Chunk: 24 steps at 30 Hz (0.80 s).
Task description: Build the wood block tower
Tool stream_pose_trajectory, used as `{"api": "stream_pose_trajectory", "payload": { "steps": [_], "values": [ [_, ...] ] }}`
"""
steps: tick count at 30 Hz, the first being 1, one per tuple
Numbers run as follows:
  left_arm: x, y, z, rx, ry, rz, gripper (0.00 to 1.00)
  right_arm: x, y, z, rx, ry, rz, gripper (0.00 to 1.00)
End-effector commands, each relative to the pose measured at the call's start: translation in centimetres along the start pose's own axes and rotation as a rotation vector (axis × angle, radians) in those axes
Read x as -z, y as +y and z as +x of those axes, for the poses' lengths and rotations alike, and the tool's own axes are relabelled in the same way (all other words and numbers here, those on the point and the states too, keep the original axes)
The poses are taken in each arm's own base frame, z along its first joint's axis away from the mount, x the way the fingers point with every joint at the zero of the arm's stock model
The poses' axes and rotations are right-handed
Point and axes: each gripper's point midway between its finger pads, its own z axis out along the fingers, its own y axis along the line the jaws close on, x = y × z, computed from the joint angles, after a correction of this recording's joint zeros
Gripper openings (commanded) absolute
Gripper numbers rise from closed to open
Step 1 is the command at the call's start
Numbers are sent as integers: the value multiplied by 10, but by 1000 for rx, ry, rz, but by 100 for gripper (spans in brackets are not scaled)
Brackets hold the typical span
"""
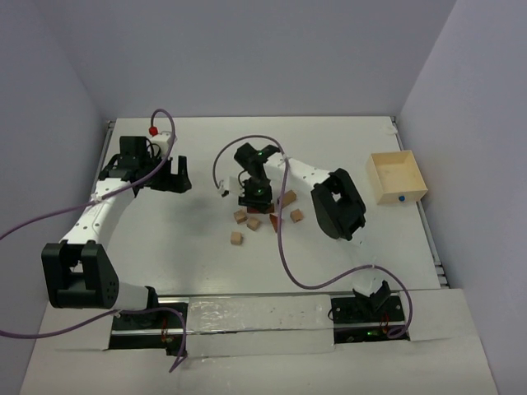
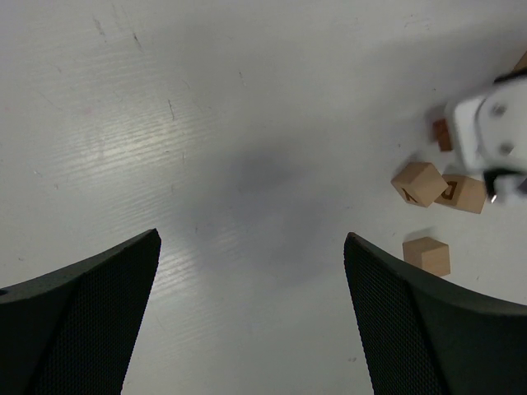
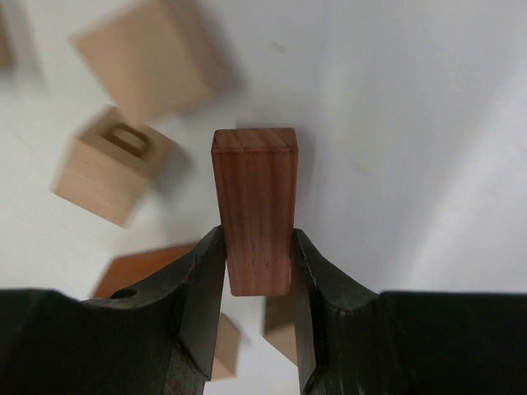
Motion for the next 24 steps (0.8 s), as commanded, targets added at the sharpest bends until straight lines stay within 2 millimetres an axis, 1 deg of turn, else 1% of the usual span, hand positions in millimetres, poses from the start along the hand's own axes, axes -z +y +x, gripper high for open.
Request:
{"api": "stream_pose_trajectory", "payload": {
  "steps": [1, 4, 6, 7, 9, 13, 14, 17, 19, 21, 23, 24],
  "values": [
    [11, -6, -14, -2, -46, 24, 99, 66, -75, 13, -117, -82, 205, 0],
    [9, -6, -12, 1, -43, 28, 99, 93, -124, 39, -154, -79, 329, 0],
    [7, -5, -11, 5, -39, 28, 99, 99, -144, 59, -159, -46, 380, 0],
    [6, -5, -12, 6, -40, 28, 99, 95, -149, 68, -164, -20, 391, 0],
    [5, -5, -11, 7, -38, 31, 99, 88, -153, 84, -174, 13, 386, 0],
    [4, -3, -10, 4, -34, 18, 99, 65, -144, 102, -160, 81, 352, 0],
    [5, -2, -10, 2, -35, 16, 99, 65, -144, 103, -158, 85, 354, 0],
    [6, -1, -8, -3, -35, 10, 99, 47, -131, 114, -177, 122, 292, 0],
    [8, -1, -8, -5, -38, 5, 99, 43, -124, 116, -182, 128, 270, 0],
    [8, 0, -6, -7, -38, -2, 99, 37, -111, 119, -182, 133, 242, 0],
    [7, 0, -6, -5, -39, -2, 99, 34, -101, 117, -177, 125, 231, 0],
    [7, 0, -5, -3, -39, 0, 99, 33, -92, 116, -174, 123, 221, 0]
  ]
}}
